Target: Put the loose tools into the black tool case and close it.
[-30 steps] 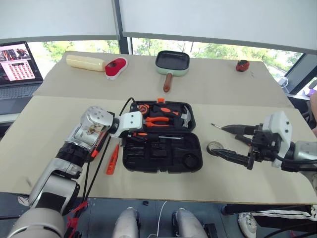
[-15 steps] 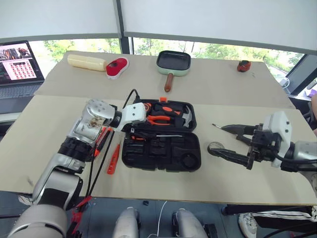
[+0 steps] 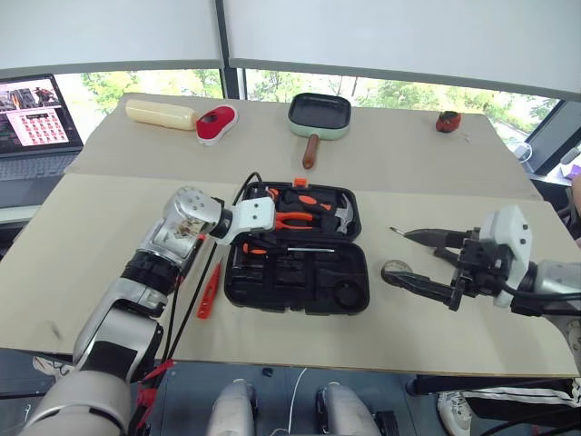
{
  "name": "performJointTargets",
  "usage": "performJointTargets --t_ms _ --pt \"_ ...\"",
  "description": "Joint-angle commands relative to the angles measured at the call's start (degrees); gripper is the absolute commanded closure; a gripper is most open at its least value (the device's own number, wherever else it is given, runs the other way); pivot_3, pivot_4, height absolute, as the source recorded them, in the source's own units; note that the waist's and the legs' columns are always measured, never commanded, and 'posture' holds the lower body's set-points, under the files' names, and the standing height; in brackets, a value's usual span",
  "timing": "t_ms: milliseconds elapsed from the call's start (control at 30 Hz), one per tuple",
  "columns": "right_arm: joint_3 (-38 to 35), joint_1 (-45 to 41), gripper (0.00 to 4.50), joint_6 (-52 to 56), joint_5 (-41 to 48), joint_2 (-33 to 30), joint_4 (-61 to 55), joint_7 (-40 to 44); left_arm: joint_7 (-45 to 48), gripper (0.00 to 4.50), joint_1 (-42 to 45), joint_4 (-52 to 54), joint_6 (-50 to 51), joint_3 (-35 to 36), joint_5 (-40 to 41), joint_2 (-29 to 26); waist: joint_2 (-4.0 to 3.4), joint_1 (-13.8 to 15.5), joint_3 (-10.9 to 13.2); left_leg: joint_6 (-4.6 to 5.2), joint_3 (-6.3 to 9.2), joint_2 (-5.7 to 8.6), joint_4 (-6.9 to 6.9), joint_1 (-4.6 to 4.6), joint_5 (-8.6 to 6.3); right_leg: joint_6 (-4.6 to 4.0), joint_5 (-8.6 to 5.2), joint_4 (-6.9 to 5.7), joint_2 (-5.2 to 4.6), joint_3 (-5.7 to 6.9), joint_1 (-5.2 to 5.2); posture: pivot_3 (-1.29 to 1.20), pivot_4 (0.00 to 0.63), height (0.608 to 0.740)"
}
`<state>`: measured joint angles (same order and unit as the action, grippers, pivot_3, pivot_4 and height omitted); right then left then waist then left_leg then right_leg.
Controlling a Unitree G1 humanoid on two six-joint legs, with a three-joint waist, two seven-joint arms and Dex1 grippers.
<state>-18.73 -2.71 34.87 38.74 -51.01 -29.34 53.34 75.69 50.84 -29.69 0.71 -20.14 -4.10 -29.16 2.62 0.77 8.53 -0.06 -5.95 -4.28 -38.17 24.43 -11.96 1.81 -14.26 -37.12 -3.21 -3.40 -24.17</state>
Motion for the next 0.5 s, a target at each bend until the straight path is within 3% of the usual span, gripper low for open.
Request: performJointTargets --t_ms 33,333,467,500 --pt "-1.11 1.15 0.00 -1.71 -0.74 0.52 -1.28 -0.82 -1.57 4.47 -1.06 0.12 -2.02 -2.10 -2.53 0.81 0.00 0.09 -0.01 0.00 0.00 0.00 -0.01 0.00 0.00 0.00 0.00 0.00 0.00 0.00 0.02 0.00 0.150 0.740" --pt "-4.57 5.64 0.00 -2.41 -3.97 1.09 -0.20 -3.75 -2.70 4.47 -2.82 -0.02 -2.81 -2.04 -2.82 0.61 -0.05 0.17 -0.07 0.02 0.09 0.05 -0.12 -0.06 0.00 0.06 0.02 -0.01 -0.02 0.01 0.15 0.00 0.150 0.740" --pt "-9.75 10.32 0.00 -3.00 -7.41 0.49 2.66 -4.79 -0.23 4.47 -1.69 5.70 5.98 3.36 4.76 -0.08 -0.05 0.01 -0.07 0.04 0.11 0.07 -0.14 -0.03 0.01 0.08 0.03 -0.02 -0.03 0.01 0.13 0.00 0.150 0.740" --pt "-11.90 12.01 0.00 -3.38 -8.49 0.18 4.37 -4.51 1.21 4.23 -1.62 9.13 10.94 5.50 8.40 -0.77 -0.06 -0.03 -0.07 0.04 0.12 0.07 -0.14 0.01 0.01 0.08 0.03 -0.02 -0.03 0.01 0.09 0.00 0.150 0.740"
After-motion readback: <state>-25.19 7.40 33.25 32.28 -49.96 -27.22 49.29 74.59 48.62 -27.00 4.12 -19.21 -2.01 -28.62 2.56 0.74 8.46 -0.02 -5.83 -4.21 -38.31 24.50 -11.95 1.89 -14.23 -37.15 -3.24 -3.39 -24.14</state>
